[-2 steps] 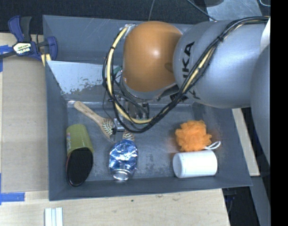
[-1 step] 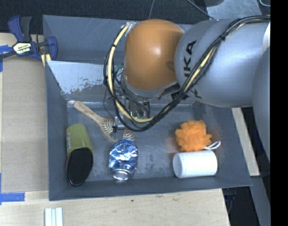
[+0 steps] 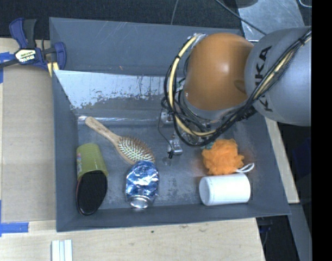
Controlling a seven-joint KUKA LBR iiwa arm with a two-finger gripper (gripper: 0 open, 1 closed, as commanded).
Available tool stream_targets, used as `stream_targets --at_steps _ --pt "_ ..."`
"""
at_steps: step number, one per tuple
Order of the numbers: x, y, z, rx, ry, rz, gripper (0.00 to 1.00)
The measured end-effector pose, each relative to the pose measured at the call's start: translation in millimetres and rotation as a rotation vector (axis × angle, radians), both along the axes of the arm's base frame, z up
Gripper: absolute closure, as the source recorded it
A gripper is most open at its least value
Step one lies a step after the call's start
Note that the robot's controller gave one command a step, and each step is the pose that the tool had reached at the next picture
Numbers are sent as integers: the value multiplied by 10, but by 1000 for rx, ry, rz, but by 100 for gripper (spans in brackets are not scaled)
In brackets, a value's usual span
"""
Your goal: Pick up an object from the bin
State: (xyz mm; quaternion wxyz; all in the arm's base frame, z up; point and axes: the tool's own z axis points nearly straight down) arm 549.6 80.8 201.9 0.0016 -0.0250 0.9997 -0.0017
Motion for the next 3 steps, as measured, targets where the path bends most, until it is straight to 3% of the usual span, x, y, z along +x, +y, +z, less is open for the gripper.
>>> stream_targets --at_steps 1,2,3 --pt "309 -986 -689 -1 3 238 0" --pt "-107 -1521 -709 -4 -1 555 0" --pt "342 -2042 -1095 -8 -6 590 0"
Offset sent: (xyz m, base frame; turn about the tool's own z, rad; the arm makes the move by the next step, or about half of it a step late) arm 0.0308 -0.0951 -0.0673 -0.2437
